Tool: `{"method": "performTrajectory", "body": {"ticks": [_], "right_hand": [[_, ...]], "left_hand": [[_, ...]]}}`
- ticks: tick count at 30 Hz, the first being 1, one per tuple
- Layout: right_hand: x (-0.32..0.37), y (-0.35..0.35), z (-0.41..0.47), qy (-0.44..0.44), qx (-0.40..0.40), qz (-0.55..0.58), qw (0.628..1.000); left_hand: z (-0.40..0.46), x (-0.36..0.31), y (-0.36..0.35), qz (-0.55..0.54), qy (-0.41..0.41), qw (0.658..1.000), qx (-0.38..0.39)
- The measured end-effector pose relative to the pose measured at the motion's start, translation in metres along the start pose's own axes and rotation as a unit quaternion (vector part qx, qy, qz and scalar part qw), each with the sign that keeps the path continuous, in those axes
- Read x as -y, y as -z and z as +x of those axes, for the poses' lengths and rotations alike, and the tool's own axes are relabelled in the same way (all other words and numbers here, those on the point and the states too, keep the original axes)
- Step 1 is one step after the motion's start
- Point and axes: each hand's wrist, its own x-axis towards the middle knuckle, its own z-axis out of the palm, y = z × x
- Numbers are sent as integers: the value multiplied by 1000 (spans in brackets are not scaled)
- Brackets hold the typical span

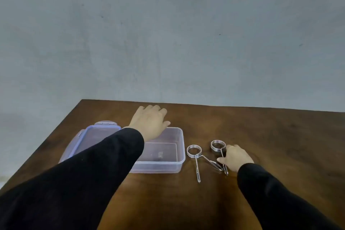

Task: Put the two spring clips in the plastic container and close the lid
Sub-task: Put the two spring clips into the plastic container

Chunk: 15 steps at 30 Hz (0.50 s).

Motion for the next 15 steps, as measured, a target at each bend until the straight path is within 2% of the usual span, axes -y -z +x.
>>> {"method": "performTrajectory", "body": {"ticks": [6,9,13,15], "right_hand": [[5,3,3,-23,-19,13,999],[8,11,6,-19,-63,-2,998],[38,42,9,32,-132,39,990],[65,61,7,89,-148,90,981]], "left_hand": [[-8,17,-5,-8,23,1000,-10],[-10,30,-1,-21,35,999,-26],[-16,62,6,-48,59,996,-43],[-21,84,6,-63,77,994,-48]]}}
